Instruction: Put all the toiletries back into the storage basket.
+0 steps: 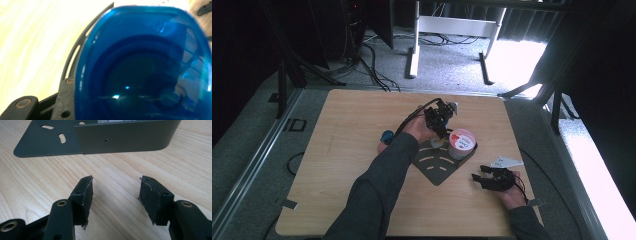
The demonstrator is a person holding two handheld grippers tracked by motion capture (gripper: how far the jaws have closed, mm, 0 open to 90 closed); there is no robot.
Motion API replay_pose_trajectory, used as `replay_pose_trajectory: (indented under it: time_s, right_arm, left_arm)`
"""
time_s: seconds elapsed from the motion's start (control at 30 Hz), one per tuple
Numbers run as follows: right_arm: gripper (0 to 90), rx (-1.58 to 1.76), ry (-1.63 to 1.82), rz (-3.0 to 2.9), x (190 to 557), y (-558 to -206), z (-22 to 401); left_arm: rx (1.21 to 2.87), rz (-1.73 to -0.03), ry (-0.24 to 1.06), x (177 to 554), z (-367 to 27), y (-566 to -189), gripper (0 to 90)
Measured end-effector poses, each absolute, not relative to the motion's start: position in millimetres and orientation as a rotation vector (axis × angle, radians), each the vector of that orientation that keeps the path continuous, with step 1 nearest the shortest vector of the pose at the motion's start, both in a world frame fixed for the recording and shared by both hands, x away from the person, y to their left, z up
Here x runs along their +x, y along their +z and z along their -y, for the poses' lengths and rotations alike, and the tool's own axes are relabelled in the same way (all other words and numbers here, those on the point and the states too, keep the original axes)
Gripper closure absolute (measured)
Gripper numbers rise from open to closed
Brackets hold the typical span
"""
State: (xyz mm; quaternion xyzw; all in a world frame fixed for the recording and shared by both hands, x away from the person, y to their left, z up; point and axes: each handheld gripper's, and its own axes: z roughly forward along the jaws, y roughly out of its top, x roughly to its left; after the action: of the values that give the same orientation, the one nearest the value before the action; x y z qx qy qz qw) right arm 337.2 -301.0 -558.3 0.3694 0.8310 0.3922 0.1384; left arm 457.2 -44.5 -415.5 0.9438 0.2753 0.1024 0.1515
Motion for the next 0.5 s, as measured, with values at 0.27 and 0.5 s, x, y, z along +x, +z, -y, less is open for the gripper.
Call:
replay_pose_trajectory:
  time_s: [0.27,0.5]
  right_arm:
    - [43.9,1.071,1.136,-2.404,337.2,-558.3,301.1]
    - [43.9,1.069,1.137,-2.402,337.1,-558.4,301.2]
  left_arm:
    - [2.700,-0.804,0.304,462.0,47.3,-421.5,55.1]
    - [2.665,-0.826,0.312,467.5,50.7,-426.4,55.2]
